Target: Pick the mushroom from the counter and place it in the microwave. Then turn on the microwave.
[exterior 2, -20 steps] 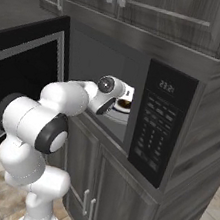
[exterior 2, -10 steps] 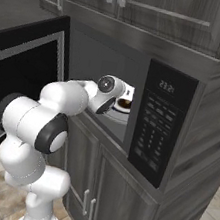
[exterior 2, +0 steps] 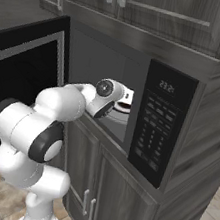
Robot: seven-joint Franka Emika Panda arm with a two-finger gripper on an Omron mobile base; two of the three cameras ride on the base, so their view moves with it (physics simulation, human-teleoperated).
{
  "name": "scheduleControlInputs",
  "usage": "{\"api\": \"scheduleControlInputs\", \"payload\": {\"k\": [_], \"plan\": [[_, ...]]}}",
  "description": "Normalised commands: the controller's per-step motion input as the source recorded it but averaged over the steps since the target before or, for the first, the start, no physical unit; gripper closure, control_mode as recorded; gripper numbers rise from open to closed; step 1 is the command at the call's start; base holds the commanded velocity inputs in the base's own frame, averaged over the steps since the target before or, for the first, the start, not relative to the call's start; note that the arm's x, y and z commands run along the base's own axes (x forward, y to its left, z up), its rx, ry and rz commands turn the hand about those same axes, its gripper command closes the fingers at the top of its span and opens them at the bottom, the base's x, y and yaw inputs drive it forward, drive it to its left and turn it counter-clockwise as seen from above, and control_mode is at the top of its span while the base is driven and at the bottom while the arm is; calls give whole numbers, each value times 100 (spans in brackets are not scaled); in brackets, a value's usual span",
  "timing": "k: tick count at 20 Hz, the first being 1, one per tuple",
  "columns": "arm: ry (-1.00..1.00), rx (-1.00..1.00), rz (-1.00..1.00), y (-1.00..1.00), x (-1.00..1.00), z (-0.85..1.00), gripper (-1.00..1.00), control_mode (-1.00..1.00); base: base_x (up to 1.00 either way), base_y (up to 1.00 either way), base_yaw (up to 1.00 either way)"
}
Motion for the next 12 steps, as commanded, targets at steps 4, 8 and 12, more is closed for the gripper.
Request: {"api": "scheduleControlInputs", "payload": {"k": [4,8,12], "plan": [[-4,0,0,0,-44,0,-100,-100,0,0,0],[-6,0,0,0,-45,0,-100,-100,0,0,0],[-4,0,0,0,-39,9,-100,-100,0,0,0]]}}
